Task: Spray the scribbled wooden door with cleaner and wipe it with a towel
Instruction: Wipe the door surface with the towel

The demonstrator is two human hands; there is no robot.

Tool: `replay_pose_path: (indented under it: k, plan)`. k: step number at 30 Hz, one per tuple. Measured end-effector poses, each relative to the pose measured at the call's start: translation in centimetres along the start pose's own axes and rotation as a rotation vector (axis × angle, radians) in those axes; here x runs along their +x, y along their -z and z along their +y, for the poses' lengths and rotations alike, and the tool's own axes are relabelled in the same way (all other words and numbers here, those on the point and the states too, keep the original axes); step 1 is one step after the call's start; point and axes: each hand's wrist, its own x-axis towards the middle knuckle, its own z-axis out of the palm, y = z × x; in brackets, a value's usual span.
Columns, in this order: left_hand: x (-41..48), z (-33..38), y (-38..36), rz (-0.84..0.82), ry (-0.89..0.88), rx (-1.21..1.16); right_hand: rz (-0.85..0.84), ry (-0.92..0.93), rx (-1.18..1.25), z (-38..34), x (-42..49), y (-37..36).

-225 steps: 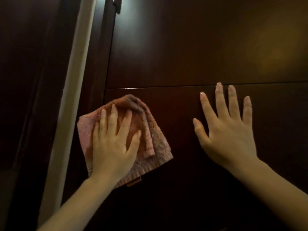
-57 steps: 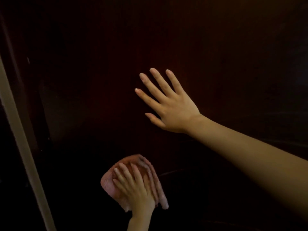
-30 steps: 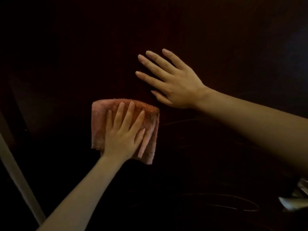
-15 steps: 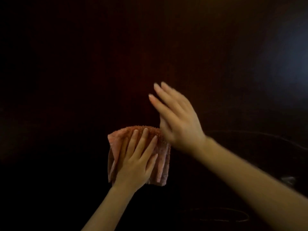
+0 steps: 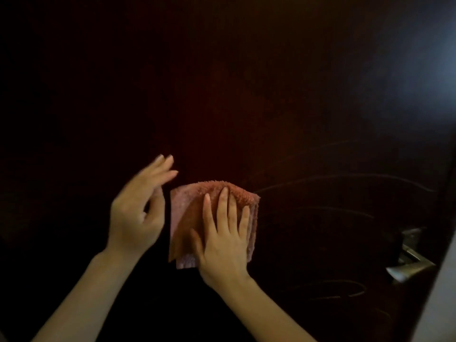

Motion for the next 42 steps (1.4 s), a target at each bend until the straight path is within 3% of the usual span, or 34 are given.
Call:
replay_pose_path:
  k: [5, 9, 14, 16, 19, 22, 24, 29, 33, 35, 38, 42]
  plan:
    - [2.7, -3.7, -0.8, -0.114, -0.211, 0.5, 0.033, -0.117, -0.136, -1.7, 0.4, -1.4]
    - [2.4, -5.4, -1.9, -0.141, -0.3, 0.767, 0.054, -0.068, -0.175, -0.4, 1.0, -2.0]
    - [2.2, -5.3, -1.9, -0.133, -0.276, 0.762, 0.08, 0.043, -0.154, 5.3, 1.4, -1.5]
    - [2.1, -5.2, -2.0, -0.131, -0.264, 0.753, 0.087, 0.011, -0.154, 7.0, 1.4, -1.0]
    - [2.0, -5.2, -2.1, -0.104, -0.282, 0.737, 0.191, -0.209, -0.079, 5.0, 2.2, -1.0]
    - [2.0, -5.2, -2.2, -0.087, -0.297, 0.727, 0.304, -0.545, 0.143, -0.8, 4.6, -1.4]
    - [2.0, -5.2, -2.3, -0.083, -0.309, 0.741, 0.353, -0.607, 0.189, -3.8, 6.1, -1.6]
    - [2.0, -5.1, -2.2, -0.093, -0.312, 0.719, 0.318, -0.273, 0.061, -3.3, 5.6, -2.3]
    - [2.1, -5.1, -2.3, -0.066, -0.299, 0.713, 0.304, 0.113, -0.144, 4.9, 3.9, -1.4]
    - [2.2, -5.0, -2.3, -0.062, -0.299, 0.696, 0.321, 0.159, -0.176, 8.6, 3.6, -0.6]
    - [2.2, -4.8, -2.1, -0.084, -0.289, 0.685, 0.329, -0.041, -0.098, 9.5, 3.7, -0.2]
    - [2.3, -4.6, -2.0, -0.11, -0.282, 0.703, 0.413, -0.357, 0.061, 3.9, 5.4, -0.9]
